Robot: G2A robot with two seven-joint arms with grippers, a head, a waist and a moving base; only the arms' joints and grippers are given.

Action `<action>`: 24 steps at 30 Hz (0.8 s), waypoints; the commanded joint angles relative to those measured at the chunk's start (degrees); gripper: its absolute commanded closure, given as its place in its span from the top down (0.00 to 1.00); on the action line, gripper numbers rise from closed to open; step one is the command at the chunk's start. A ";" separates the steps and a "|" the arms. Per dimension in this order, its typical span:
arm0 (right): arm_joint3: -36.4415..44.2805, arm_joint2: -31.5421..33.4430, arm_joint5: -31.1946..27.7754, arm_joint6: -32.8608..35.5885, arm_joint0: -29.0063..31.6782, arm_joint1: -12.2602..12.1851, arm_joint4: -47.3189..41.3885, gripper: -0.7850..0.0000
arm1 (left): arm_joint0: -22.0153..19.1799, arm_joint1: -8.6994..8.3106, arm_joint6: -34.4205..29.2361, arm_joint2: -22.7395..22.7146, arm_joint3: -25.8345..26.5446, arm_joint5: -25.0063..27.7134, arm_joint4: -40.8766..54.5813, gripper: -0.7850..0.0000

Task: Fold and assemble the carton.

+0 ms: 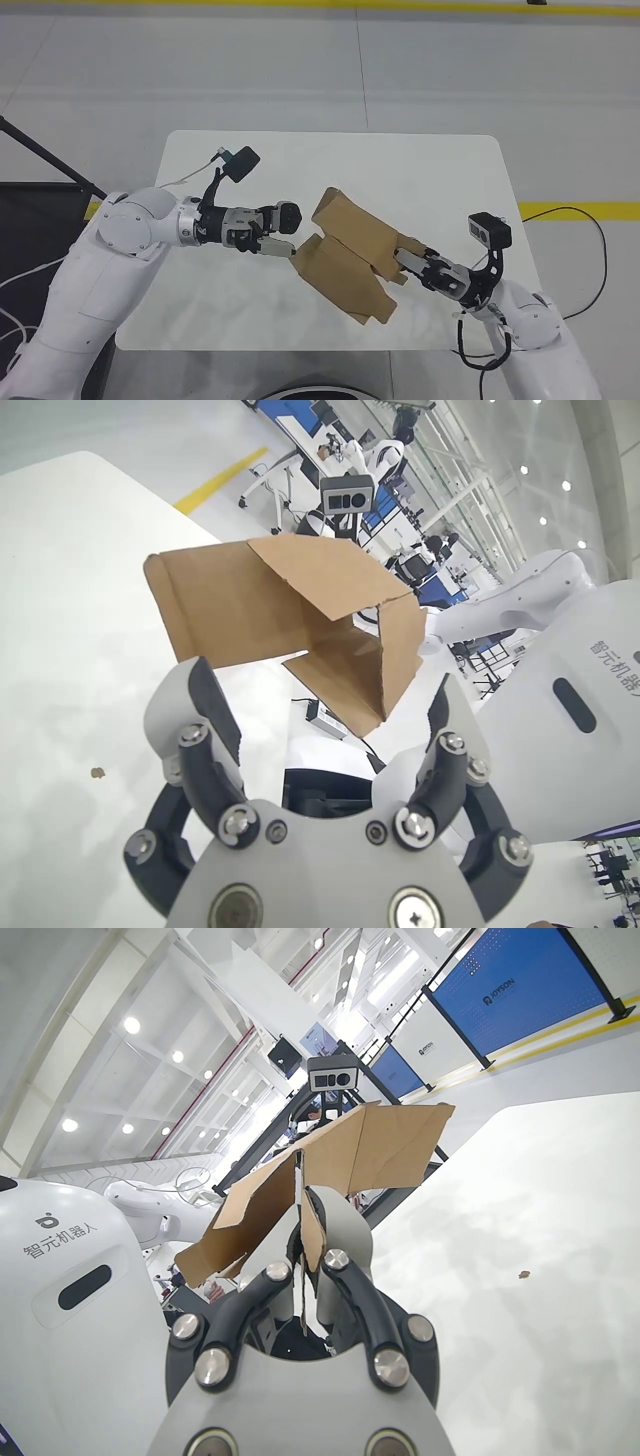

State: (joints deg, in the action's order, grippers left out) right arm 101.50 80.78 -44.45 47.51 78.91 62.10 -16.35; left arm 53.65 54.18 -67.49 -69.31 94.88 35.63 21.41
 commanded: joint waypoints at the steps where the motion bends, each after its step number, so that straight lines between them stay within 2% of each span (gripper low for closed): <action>1: 0.29 -0.21 0.40 -0.92 0.27 0.02 0.78 0.00 | 0.52 -0.03 0.82 -0.05 0.69 0.56 -1.12 1.00; 8: 0.20 -0.84 0.71 -1.44 0.67 -0.09 1.12 0.00 | 1.77 -0.14 5.97 -2.14 2.19 4.94 -4.35 1.00; 13: -0.07 -1.08 0.60 -1.36 0.61 -0.20 0.67 0.00 | 2.57 -0.28 8.19 -1.66 4.61 9.36 -6.27 1.00; 18: -0.25 -1.26 0.44 -1.21 0.51 -0.33 0.47 0.00 | 2.64 -0.92 9.64 0.41 5.58 10.81 -6.51 1.00; 24: -0.30 -1.08 0.27 -1.52 0.52 -0.48 0.41 0.00 | 1.89 -1.88 8.83 2.39 4.93 10.00 -5.29 1.00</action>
State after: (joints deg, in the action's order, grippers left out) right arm 101.18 79.64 -44.17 46.05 79.41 61.64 -15.95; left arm 55.61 52.41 -58.55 -67.13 99.96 45.74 15.88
